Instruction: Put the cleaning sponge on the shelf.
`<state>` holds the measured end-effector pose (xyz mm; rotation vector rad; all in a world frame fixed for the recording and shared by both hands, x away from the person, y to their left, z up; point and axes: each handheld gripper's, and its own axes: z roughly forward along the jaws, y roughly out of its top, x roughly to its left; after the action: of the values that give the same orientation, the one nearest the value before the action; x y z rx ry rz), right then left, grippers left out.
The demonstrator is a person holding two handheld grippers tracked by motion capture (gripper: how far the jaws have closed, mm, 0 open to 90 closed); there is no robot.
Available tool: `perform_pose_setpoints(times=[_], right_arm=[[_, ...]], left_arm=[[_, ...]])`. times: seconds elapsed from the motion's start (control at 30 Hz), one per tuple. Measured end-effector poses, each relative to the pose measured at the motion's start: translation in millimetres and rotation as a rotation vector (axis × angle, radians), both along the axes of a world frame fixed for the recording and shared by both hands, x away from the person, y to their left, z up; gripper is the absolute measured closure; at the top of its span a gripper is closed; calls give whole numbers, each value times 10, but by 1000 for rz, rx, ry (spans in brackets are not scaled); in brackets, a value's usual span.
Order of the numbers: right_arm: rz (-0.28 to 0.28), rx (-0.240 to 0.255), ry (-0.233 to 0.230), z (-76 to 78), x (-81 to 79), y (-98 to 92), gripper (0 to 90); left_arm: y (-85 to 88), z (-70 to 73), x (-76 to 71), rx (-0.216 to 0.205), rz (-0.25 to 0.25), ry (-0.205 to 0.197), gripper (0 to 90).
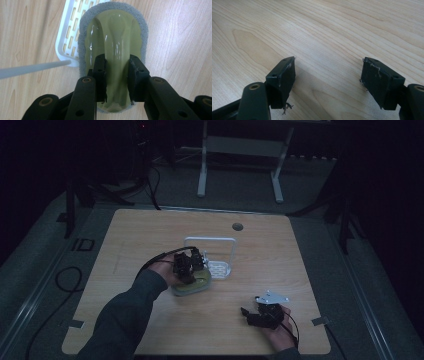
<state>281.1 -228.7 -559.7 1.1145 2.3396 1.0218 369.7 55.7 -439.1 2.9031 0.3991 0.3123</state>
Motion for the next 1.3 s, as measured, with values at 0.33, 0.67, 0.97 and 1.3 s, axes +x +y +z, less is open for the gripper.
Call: perform_pose_setpoints(times=[0.33, 0.67, 0.97, 1.3], right_arm=[[1, 0, -1, 0, 1, 0, 271], [1, 0, -1, 0, 1, -1, 271], [1, 0, -1, 0, 1, 0, 271], [1, 0, -1, 0, 1, -1, 271]], left_arm=[[-106, 62, 32, 15, -22, -27, 713], [-129, 26, 109, 27, -19, -34, 713], [-183, -11, 138, 37, -45, -62, 712], [-260, -28, 159, 45, -68, -71, 713]])
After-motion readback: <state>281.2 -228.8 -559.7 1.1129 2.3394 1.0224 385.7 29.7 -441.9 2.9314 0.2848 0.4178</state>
